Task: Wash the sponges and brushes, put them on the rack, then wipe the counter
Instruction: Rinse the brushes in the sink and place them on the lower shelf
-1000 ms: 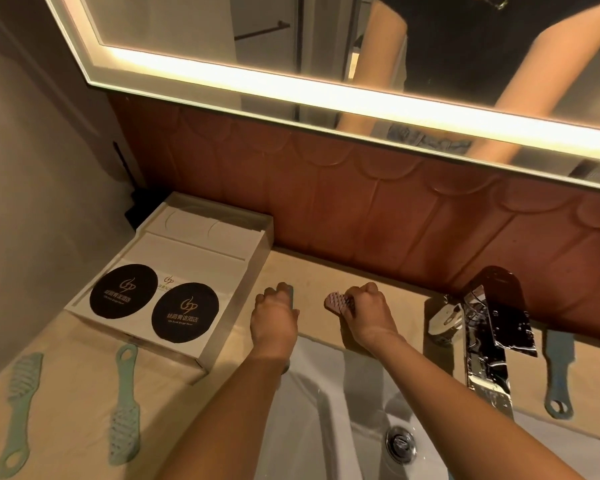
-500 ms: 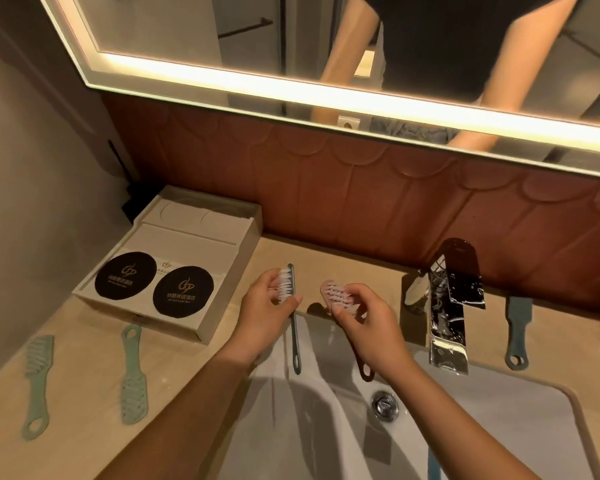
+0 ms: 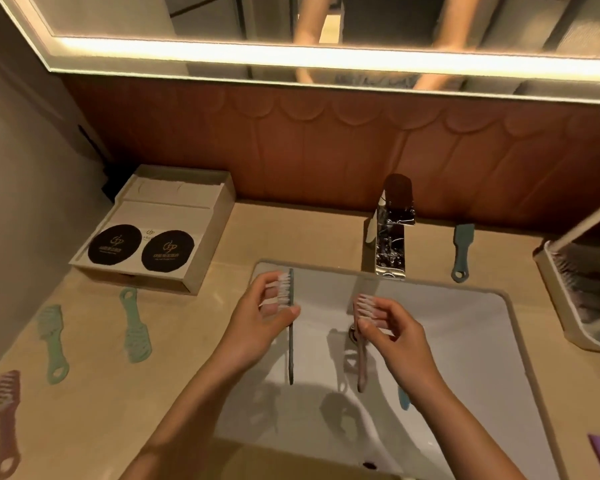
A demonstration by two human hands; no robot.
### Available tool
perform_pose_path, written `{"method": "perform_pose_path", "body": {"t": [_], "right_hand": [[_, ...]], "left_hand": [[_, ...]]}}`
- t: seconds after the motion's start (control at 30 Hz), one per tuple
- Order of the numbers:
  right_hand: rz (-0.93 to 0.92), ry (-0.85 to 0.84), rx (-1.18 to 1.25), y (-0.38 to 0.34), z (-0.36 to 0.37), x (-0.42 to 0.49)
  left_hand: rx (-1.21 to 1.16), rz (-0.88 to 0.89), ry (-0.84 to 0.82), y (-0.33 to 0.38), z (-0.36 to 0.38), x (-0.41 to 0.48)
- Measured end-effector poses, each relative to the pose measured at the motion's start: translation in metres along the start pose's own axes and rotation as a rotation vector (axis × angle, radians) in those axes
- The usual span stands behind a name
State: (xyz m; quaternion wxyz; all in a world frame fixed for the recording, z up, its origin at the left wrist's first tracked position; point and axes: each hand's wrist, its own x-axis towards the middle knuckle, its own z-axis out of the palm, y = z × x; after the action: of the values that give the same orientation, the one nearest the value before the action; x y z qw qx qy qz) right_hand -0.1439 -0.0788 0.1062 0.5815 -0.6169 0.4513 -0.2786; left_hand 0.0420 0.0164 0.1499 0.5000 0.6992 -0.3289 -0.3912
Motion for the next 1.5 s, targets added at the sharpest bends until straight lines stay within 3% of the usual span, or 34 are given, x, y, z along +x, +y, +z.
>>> {"method": "perform_pose_path", "body": {"t": [0.3,0.53,0.87,1.07,1.2,1.33,1.5], "right_hand": [[0.067,0.251,0.1,0.029,-0.095,-0.059],[0.065,0.437,0.15,0.039,-0.168,-0.079],[0.023,0.598,0.02,0.059,-0.286,-0.069],[0.044,0.621,-0.277,0.078,-0.353,-0.036],[0.023,0.563,-0.534,0.078,-0.387,-0.007],[0.131,0.48,-0.754,0.078,-0.417,0.029],[0.135,0.337,-0.851,0.091,-0.432,0.064]], "left_hand": [[-0.024,-0.081,-0.183,-0.003,0.075,-0.033],[0.014,-0.025,-0.323,0.018,0.147,-0.029],[0.068,0.01,-0.391,0.045,0.261,-0.022],[0.074,0.028,-0.35,0.046,0.312,-0.01],[0.063,0.026,-0.356,0.049,0.333,-0.005],[0.089,0.005,-0.343,0.049,0.349,0.003],[0.095,0.021,-0.315,0.047,0.354,0.009]]}}
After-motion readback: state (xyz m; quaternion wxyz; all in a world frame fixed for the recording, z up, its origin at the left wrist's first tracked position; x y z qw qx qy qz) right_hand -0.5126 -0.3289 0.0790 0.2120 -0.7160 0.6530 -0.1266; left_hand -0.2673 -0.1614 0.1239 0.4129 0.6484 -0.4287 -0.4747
